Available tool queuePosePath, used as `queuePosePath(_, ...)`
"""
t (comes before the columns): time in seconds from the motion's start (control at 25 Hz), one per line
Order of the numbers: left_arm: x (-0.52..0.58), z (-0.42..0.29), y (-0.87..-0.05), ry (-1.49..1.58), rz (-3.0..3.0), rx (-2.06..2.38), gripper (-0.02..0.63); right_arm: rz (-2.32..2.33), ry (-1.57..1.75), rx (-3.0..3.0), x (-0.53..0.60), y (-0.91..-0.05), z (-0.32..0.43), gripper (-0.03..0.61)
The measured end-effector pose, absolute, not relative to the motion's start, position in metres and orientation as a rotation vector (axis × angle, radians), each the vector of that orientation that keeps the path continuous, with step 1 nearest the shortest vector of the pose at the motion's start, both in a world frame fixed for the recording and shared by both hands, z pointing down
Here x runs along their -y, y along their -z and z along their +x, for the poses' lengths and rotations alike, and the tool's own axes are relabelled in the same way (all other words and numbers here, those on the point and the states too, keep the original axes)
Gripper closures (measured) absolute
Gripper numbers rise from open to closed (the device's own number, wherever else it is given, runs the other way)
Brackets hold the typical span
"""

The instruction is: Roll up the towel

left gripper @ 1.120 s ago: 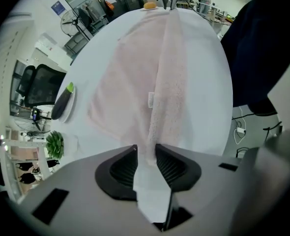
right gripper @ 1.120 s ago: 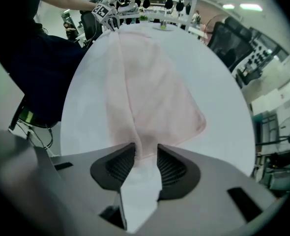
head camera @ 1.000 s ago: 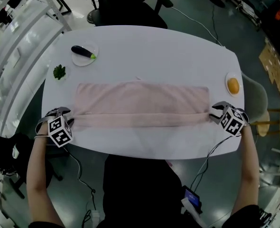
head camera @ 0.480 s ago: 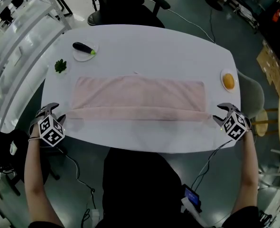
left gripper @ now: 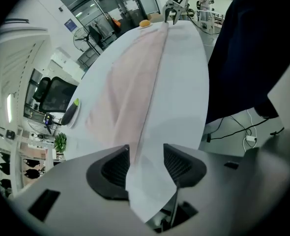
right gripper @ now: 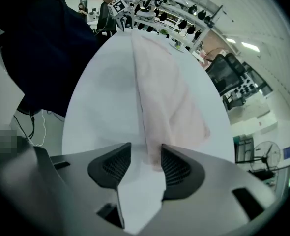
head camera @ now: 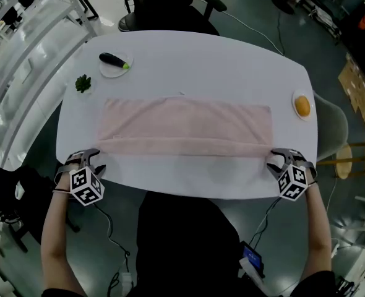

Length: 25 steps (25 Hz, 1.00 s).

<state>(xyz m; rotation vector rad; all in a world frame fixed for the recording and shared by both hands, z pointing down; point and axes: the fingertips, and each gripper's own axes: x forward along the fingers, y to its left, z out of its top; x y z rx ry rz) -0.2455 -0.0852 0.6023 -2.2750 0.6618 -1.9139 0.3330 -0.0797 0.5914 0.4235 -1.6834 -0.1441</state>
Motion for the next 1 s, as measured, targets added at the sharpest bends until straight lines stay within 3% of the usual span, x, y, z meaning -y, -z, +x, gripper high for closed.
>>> queuePosePath(0.32, 0.108, -0.254, -0.621, 1.956, -2.225, -0.61, 0.408, 0.466, 0.218, 1.598, 0.104, -0.611, 0.337, 0.407)
queuePosePath(0.44, 0.115, -0.255, -0.619, 1.959, -2.231, -0.606, 0.387, 0.471, 0.271, 1.547, 0.113, -0.614, 0.341, 0.445)
queuePosePath(0.56, 0.127, -0.257, -0.617, 1.927, -2.176, -0.656, 0.505, 0.459, 0.31, 1.505, 0.116, -0.617, 0.343, 0.475)
queuePosePath(1.0, 0.124, -0.259, -0.6, 1.91, -1.987, -0.521, 0.565, 0.483, 0.449, 1.479, 0.116, -0.578, 0.342, 0.517)
